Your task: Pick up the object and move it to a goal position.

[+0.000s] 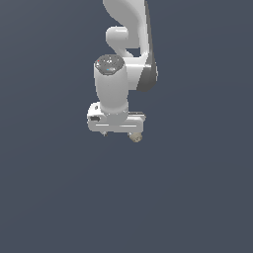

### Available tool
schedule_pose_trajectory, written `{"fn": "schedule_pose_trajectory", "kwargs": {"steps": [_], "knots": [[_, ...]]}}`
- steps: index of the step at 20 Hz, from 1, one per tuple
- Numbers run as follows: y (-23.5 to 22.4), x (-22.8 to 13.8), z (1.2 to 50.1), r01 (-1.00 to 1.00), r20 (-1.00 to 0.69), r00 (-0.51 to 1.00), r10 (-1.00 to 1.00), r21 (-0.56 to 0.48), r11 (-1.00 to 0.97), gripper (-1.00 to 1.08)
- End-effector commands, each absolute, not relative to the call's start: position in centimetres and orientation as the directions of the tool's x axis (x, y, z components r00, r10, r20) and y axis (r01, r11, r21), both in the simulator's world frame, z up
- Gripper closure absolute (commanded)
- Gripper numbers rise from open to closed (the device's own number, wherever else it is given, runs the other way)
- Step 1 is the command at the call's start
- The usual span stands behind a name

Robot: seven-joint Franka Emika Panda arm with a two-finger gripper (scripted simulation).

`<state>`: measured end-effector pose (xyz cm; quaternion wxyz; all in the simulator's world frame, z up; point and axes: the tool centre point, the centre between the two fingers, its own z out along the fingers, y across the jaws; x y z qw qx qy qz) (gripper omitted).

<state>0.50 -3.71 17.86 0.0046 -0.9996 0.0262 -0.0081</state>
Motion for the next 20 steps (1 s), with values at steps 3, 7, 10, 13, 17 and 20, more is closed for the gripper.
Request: {"fn": "schedule_pose_trajectory", "kwargs": {"steps": [3,7,10,13,17,20], "knots": [[-3.9,0.5,17.9,-0.053,0.015,0.998,-0.053,-0.008,-0.999,-0.92],[-5.7,0.6,18.1,-0.066,0.011,0.998,-0.065,0.006,-0.998,-0.92],[-6.6,0.7,18.3,-0.077,0.010,0.997,-0.077,0.012,-0.997,-0.92],[-6.6,0.7,18.3,-0.077,0.010,0.997,-0.077,0.012,-0.997,-0.92],[-6.0,0.3,17.8,-0.054,0.009,0.999,-0.054,0.011,-0.998,-0.92],[-5.2,-0.2,17.1,-0.019,0.008,1.000,-0.019,0.012,-1.000,-0.92]]}}
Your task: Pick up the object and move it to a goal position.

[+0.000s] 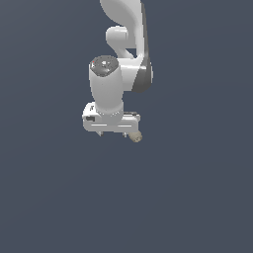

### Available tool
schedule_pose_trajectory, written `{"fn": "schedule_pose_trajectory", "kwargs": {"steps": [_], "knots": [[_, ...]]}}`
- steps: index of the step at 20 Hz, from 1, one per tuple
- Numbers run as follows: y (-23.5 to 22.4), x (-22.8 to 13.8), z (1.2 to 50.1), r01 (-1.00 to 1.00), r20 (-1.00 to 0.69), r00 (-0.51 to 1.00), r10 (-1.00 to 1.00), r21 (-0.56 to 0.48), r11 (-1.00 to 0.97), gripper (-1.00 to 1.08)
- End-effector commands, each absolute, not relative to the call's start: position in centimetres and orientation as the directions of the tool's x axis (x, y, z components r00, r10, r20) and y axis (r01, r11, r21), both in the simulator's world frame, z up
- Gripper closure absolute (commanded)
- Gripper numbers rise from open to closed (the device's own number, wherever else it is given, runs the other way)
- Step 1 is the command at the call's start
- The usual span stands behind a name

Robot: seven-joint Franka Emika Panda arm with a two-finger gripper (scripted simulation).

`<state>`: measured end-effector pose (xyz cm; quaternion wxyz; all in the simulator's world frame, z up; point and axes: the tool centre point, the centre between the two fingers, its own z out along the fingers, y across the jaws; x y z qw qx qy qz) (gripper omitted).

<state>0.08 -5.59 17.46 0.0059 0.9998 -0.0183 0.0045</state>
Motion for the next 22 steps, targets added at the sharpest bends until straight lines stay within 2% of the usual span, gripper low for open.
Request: {"fn": "schedule_pose_trajectory", "kwargs": {"steps": [1,14,22], "knots": [[-4.8,-0.4,16.8,-0.004,0.008,1.000,-0.004,0.011,-1.000,-0.92],[2.2,-6.3,11.1,0.302,0.001,0.953,0.302,0.005,-0.953,-0.92],[4.5,-9.0,9.3,0.409,0.000,0.912,0.409,0.001,-0.912,-0.92]]}}
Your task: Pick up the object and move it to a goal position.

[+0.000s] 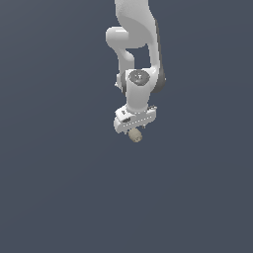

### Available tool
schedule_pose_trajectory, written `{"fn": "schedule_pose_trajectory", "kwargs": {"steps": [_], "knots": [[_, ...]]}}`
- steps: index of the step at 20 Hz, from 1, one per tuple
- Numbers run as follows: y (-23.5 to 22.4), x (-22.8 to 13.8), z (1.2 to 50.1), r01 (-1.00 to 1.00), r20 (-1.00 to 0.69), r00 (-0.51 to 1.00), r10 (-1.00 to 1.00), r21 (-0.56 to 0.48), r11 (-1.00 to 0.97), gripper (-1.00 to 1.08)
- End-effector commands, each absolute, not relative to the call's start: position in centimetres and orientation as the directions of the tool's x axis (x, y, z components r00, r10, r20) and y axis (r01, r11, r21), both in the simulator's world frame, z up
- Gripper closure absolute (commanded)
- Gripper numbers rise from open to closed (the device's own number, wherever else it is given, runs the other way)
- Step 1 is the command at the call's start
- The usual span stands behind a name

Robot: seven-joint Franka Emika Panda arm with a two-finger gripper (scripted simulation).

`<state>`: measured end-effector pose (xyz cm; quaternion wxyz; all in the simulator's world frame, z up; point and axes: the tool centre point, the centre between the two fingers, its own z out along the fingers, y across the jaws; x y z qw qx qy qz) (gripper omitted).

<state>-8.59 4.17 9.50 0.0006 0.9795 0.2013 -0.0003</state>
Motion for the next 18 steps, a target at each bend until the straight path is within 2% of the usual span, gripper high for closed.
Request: {"fn": "schedule_pose_trajectory", "kwargs": {"steps": [1,9,18], "knots": [[4.6,-9.1,9.2,0.415,0.000,0.910,0.415,0.000,-0.910,-0.92],[4.7,-9.2,8.7,0.418,-0.001,0.908,0.418,0.000,-0.908,-0.92],[4.7,-9.4,5.0,0.422,0.000,0.907,0.422,0.000,-0.907,-0.92]]}}
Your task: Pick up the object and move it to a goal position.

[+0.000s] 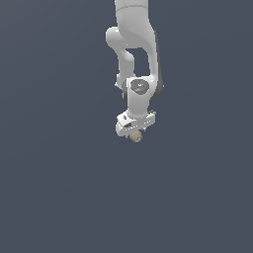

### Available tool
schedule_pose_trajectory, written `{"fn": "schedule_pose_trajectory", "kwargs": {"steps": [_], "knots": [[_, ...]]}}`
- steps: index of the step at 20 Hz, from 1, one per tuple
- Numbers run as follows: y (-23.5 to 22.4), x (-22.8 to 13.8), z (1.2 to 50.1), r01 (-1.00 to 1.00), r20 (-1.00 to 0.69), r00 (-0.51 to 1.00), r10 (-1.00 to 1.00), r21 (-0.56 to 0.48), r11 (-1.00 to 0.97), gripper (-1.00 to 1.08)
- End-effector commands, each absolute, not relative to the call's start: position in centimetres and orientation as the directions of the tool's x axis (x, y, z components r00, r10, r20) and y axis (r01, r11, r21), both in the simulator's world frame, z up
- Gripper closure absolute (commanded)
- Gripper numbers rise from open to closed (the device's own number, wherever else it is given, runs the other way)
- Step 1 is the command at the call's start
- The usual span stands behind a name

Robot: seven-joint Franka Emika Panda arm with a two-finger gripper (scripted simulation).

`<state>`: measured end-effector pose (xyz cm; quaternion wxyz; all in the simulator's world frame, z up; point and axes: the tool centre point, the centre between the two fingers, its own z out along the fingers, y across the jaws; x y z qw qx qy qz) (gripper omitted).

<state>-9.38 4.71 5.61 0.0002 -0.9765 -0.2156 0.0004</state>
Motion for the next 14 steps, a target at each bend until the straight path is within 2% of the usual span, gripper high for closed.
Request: {"fn": "schedule_pose_trajectory", "kwargs": {"steps": [1,6,7,14], "knots": [[4.71,-9.38,4.70,0.422,0.000,0.907,0.422,0.000,-0.907,-0.92],[4.72,-9.35,4.06,0.422,0.000,0.906,0.422,0.000,-0.906,-0.92],[4.72,-9.35,4.06,0.422,0.000,0.906,0.422,0.000,-0.906,1.08],[4.72,-9.35,4.06,0.422,0.000,0.906,0.422,0.000,-0.906,1.08]]}}
